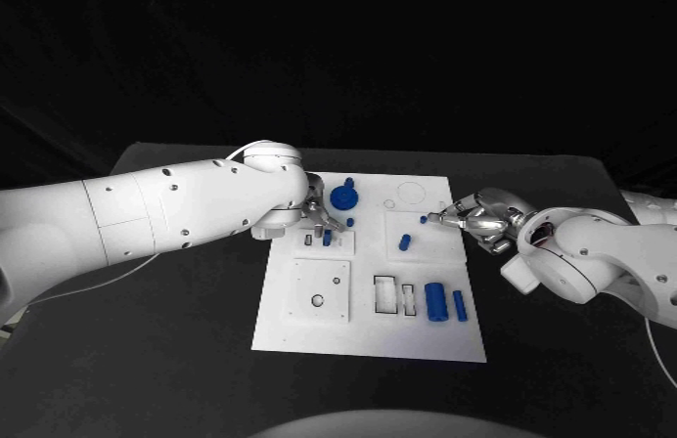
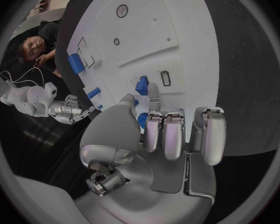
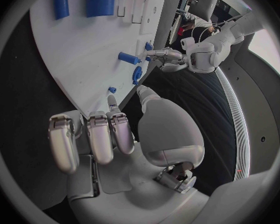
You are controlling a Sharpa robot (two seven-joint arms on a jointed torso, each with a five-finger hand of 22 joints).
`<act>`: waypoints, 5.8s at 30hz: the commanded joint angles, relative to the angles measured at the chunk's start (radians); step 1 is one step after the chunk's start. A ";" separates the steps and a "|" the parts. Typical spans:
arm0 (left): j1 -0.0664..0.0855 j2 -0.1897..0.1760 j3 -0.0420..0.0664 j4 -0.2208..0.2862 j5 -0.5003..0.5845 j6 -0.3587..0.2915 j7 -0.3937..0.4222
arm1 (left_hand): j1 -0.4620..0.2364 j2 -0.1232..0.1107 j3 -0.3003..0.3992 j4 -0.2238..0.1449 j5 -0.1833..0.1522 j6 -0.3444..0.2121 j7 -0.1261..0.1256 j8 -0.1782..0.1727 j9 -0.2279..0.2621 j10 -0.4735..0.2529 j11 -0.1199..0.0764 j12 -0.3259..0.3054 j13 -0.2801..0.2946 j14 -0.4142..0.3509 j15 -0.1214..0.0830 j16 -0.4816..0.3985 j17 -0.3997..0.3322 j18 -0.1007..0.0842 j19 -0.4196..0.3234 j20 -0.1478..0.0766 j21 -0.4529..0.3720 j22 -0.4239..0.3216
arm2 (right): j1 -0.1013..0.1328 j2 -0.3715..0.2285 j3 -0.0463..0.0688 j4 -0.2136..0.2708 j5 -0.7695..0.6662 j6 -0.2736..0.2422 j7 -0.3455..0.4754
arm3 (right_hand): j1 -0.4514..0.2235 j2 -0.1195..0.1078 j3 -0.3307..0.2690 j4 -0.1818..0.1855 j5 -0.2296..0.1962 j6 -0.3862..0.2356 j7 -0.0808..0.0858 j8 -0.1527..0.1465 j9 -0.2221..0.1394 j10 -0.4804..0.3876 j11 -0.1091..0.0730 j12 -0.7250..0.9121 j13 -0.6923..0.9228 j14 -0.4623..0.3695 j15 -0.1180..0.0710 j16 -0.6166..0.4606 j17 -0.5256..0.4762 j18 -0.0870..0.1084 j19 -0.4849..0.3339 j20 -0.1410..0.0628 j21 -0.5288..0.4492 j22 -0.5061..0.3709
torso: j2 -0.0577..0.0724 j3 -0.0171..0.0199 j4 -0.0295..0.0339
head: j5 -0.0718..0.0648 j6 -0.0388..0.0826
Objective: Assemble the parts on the task board
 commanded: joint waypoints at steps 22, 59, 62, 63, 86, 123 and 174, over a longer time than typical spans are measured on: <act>0.000 0.014 0.001 -0.021 0.009 0.000 -0.072 | 0.091 0.006 0.010 -0.002 0.010 0.003 -0.006 -0.018 0.008 0.104 -0.003 0.002 0.262 0.106 -0.004 0.003 0.263 -0.015 0.107 0.002 0.002 0.263 | -0.001 0.001 0.000 0.001 -0.010 0.014 -0.002 | -0.002 0.010 -0.006 0.002 -0.005 -0.007 0.003 0.004 -0.002 0.106 0.004 0.003 0.263 0.102 0.008 0.004 0.263 -0.007 0.103 0.008 0.004 0.263 | -0.001 0.0003 0.0007 | -0.001 -0.002; 0.000 0.021 0.001 -0.023 0.018 0.022 -0.064 | 0.201 -0.032 -0.013 -0.007 -0.086 0.013 -0.009 -0.031 0.018 0.104 -0.005 0.002 0.262 0.106 -0.005 0.003 0.263 -0.015 0.107 0.000 0.002 0.263 | -0.001 0.002 0.000 0.001 -0.011 0.013 -0.007 | 0.000 0.014 -0.008 0.002 -0.007 -0.006 0.004 0.005 -0.002 0.106 0.005 0.003 0.263 0.102 0.009 0.004 0.263 -0.007 0.103 0.009 0.004 0.263 | -0.001 -0.0001 0.0005 | -0.002 -0.007; 0.000 0.021 0.001 -0.022 0.018 0.022 -0.064 | 0.208 -0.029 -0.012 -0.006 -0.087 0.013 -0.010 -0.032 0.018 0.104 -0.006 0.002 0.262 0.106 -0.005 0.003 0.263 -0.015 0.107 -0.001 0.002 0.263 | -0.001 0.001 0.000 0.001 -0.011 0.013 -0.007 | 0.000 0.014 -0.008 0.002 -0.007 -0.006 0.004 0.005 -0.002 0.106 0.005 0.003 0.263 0.102 0.009 0.004 0.263 -0.007 0.103 0.009 0.004 0.263 | -0.001 0.0003 0.0005 | -0.001 -0.009; 0.000 0.021 0.001 -0.022 0.018 0.023 -0.064 | 0.212 -0.029 -0.011 -0.006 -0.088 0.012 -0.010 -0.033 0.018 0.104 -0.006 0.002 0.262 0.106 -0.005 0.003 0.263 -0.015 0.107 -0.001 0.002 0.263 | -0.001 0.001 0.000 0.001 -0.011 0.012 -0.007 | 0.000 0.014 -0.008 0.002 -0.007 -0.006 0.004 0.005 -0.002 0.106 0.005 0.003 0.263 0.102 0.009 0.004 0.263 -0.007 0.103 0.009 0.004 0.263 | -0.001 0.0006 0.0008 | -0.001 -0.007; 0.000 0.023 0.001 -0.022 0.041 0.034 -0.053 | 0.299 -0.025 0.014 -0.007 -0.043 0.012 -0.013 -0.046 0.020 0.104 -0.009 0.002 0.262 0.106 -0.008 0.003 0.263 -0.015 0.107 -0.002 0.002 0.263 | -0.001 0.001 0.000 0.001 -0.013 0.011 -0.007 | 0.000 0.016 -0.008 0.003 -0.006 -0.007 0.005 0.006 -0.002 0.106 0.006 0.003 0.263 0.102 0.010 0.004 0.263 -0.007 0.103 0.009 0.004 0.263 | 0.000 0.0001 0.0002 | -0.003 -0.008; -0.001 0.013 0.001 -0.018 0.053 -0.009 -0.029 | 0.350 -0.053 0.047 -0.006 0.137 0.013 -0.016 -0.061 0.021 0.104 -0.011 0.002 0.262 0.106 -0.010 0.003 0.263 -0.015 0.107 -0.003 0.002 0.263 | -0.002 0.001 0.000 -0.004 -0.013 0.010 -0.006 | 0.000 0.019 -0.009 0.004 -0.005 -0.007 0.005 0.006 -0.003 0.106 0.006 0.003 0.263 0.102 0.010 0.004 0.263 -0.007 0.103 0.010 0.004 0.263 | -0.001 -0.0005 0.0008 | -0.003 -0.012; -0.001 -0.052 0.003 0.098 -0.028 -0.132 -0.071 | 0.339 -0.044 0.065 -0.004 0.154 0.020 -0.017 -0.064 0.021 0.104 -0.012 0.002 0.262 0.106 -0.009 0.003 0.263 -0.015 0.107 -0.007 0.002 0.263 | -0.005 0.000 0.000 -0.008 -0.014 0.010 -0.005 | 0.001 0.023 -0.010 0.005 -0.005 -0.009 0.006 0.006 -0.004 0.106 0.007 0.003 0.263 0.102 0.011 0.004 0.263 -0.007 0.103 0.011 0.004 0.263 | -0.001 -0.0001 0.0010 | -0.001 -0.018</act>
